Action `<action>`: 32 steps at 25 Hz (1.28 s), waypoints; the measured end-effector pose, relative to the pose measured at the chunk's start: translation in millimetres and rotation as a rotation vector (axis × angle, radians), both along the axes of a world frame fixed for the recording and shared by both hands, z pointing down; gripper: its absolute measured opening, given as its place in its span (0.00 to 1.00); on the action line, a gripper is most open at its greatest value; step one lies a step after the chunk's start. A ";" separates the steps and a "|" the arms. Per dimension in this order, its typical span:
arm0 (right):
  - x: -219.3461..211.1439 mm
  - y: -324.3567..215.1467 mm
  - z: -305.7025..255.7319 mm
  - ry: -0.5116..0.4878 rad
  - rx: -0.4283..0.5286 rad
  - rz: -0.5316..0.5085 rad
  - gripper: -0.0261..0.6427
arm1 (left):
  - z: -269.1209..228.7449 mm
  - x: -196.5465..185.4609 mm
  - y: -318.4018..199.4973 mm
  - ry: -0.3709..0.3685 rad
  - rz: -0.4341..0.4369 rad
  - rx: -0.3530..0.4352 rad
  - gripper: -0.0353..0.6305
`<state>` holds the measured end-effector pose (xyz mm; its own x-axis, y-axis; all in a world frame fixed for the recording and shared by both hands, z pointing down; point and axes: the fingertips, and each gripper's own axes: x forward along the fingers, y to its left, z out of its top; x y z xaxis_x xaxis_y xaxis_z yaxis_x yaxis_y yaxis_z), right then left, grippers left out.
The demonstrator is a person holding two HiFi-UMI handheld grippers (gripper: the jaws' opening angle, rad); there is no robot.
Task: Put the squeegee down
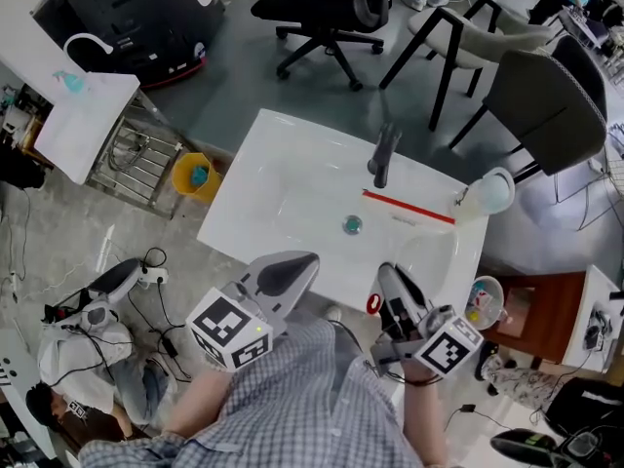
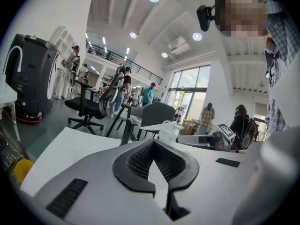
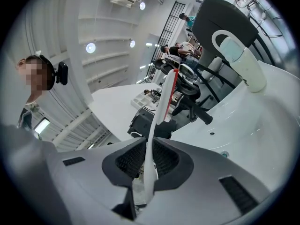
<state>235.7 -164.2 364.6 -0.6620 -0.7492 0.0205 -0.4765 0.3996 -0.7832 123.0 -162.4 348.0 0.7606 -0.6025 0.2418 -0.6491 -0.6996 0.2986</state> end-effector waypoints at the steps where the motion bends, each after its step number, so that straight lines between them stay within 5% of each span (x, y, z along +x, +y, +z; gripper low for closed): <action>1: -1.8 -2.9 -0.7 0.000 0.000 0.004 0.10 | -0.7 -2.9 -4.0 -0.007 0.002 0.006 0.06; 10: -40.3 -33.5 -8.1 -0.007 -0.001 0.008 0.10 | -2.1 -31.8 -41.4 -0.020 0.061 0.005 0.06; 32: -159.2 -130.2 14.8 -0.004 -0.066 -0.049 0.10 | 14.5 -141.2 -122.3 -0.036 0.018 -0.050 0.06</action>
<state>76.5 -294.5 379.4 -0.6978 -0.7132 0.0666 -0.4548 0.3693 -0.8104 -18.2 -284.7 362.4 0.7613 -0.5755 0.2988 -0.6478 -0.6958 0.3102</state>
